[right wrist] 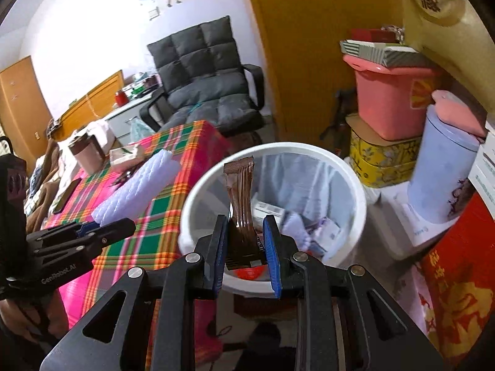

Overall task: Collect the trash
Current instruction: 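Hold the mesh sleeve and opener over the white bin and open both tools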

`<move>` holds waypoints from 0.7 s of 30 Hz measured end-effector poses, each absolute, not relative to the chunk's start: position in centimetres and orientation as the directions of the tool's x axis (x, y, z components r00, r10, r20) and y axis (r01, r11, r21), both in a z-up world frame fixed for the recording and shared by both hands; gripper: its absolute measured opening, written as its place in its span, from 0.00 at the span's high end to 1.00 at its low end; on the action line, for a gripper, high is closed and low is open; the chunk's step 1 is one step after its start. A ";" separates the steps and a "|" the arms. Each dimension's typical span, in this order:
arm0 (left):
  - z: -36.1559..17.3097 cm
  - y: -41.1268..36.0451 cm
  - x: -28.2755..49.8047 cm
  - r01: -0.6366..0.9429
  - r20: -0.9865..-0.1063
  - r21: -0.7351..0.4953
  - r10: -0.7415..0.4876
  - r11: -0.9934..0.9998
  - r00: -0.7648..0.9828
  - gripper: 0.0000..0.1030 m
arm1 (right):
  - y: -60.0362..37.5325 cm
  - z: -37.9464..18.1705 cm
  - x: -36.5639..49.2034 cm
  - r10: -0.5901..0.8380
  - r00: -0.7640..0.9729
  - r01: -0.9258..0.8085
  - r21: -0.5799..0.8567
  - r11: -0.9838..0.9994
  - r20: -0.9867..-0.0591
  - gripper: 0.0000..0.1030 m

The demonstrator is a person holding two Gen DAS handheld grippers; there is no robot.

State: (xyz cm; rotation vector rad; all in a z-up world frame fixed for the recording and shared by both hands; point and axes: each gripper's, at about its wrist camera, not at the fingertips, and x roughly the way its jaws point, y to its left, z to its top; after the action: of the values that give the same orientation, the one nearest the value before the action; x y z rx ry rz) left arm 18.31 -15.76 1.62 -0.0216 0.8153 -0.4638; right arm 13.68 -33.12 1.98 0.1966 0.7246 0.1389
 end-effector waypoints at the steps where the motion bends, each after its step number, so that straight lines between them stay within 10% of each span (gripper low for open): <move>1: 1.5 -16.2 18.6 0.398 -0.699 -0.195 -0.411 0.897 0.585 0.77 | -33.4 1.8 13.9 0.189 0.737 -0.051 0.225 0.973 -0.649 0.75; 21: -2.0 -20.9 23.9 0.453 -0.731 -0.235 -0.464 0.860 0.501 0.70 | -35.8 -1.6 17.4 0.163 0.663 0.000 0.217 0.976 -0.731 0.67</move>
State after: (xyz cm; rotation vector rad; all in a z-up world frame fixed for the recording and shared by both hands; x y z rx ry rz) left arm 23.93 -20.95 -2.00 -0.0138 0.8871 -0.5538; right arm 17.39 -35.82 -1.62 0.2057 0.8427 0.0926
